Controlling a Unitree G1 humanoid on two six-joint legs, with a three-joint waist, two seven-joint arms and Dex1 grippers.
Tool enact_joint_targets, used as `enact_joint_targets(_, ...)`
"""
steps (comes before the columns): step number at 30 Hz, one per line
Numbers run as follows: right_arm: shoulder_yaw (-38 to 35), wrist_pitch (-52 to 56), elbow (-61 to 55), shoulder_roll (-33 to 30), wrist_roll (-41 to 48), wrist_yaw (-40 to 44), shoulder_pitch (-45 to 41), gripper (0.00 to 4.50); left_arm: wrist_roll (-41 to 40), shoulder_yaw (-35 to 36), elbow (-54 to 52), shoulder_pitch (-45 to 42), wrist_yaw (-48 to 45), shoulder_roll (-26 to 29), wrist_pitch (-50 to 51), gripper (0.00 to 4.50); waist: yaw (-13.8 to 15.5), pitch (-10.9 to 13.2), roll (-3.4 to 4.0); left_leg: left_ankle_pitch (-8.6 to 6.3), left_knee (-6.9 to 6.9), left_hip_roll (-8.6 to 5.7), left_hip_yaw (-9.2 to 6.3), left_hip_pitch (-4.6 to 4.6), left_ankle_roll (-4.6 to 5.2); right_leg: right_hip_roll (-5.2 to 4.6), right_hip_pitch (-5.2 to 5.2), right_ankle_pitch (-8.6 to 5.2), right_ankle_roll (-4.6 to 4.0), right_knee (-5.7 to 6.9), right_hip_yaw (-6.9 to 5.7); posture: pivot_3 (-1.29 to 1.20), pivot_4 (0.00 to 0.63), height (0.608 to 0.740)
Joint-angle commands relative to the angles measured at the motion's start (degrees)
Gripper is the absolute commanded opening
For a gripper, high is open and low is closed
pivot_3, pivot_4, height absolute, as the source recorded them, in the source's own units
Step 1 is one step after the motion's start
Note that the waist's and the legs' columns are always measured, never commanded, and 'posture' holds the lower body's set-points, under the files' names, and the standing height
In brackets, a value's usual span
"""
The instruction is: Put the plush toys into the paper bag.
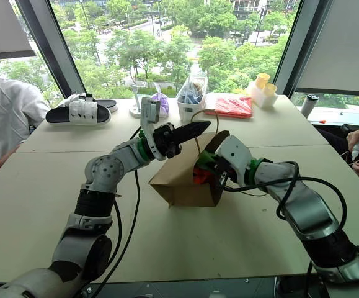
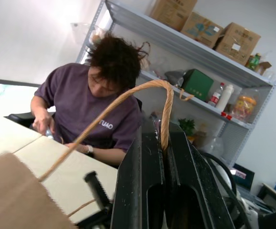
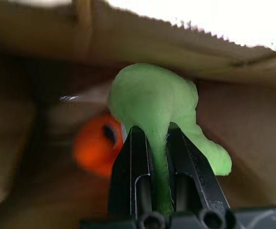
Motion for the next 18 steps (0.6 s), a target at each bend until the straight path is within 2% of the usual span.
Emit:
enact_joint_targets(1, -0.3, -2.6, 0.0, -0.1, -1.2, 2.0, -0.5, 0.78, -1.5, 1.8, -2.2, 0.0, 1.2, 0.0, -0.5, 0.0, 0.3, 0.0, 0.0, 0.0, -0.02, 0.0, -0.06, -0.01, -0.01, 0.0, 0.0, 0.0, 0.0, 0.0, -0.05, 0.0, 0.15, 0.74)
enact_joint_targets(3, -0.7, -2.6, -0.3, -0.2, -1.3, 2.5, -0.2, 1.6, -1.4, 2.1, -2.0, 0.0, 1.5, -0.1, -0.7, 0.0, 0.3, 0.0, -0.01, 0.02, -0.02, -0.02, -0.09, -0.04, -0.05, -0.01, 0.0, 0.0, 0.0, -0.01, -0.06, 0.0, 0.15, 0.74)
enact_joint_targets(8, -3.9, -1.5, -2.3, -0.5, -0.8, 2.0, 0.5, 4.17, -1.2, 2.6, -0.9, -0.3, 1.9, -0.3, -1.1, 0.0, 0.2, 0.0, -0.01, 0.01, 0.0, -0.04, -0.06, -0.06, -0.02, -0.04, 0.01, 0.0, 0.0, -0.06, -0.05, 0.0, 0.15, 0.74)
enact_joint_targets(9, -4.8, -1.0, -3.1, -0.5, -0.4, 1.8, 0.8, 4.47, -1.3, 2.8, -0.7, -0.5, 1.9, -0.3, -1.1, 0.0, 0.2, 0.0, -0.01, 0.01, -0.01, -0.04, -0.07, -0.05, -0.02, -0.04, 0.01, 0.0, 0.0, -0.05, -0.05, 0.0, 0.15, 0.74)
enact_joint_targets(15, -14.2, 5.0, -9.0, 0.5, 6.1, 0.3, 5.1, 4.47, -1.0, 3.2, 1.7, -1.8, 1.7, -0.6, -2.0, 0.0, 0.2, 0.0, -0.01, 0.0, 0.0, -0.04, -0.07, -0.05, -0.01, -0.04, 0.03, 0.0, 0.0, -0.06, -0.05, 0.0, 0.15, 0.74)
enact_joint_targets(18, -20.8, 10.5, -12.7, 1.5, 12.4, -0.7, 7.9, 4.47, -1.0, 3.5, 2.4, -2.3, 1.5, -0.5, -2.2, 0.0, 0.3, 0.0, -0.01, 0.0, -0.01, -0.03, -0.08, -0.04, -0.01, -0.04, 0.04, 0.0, 0.0, -0.06, -0.06, 0.0, 0.15, 0.74)
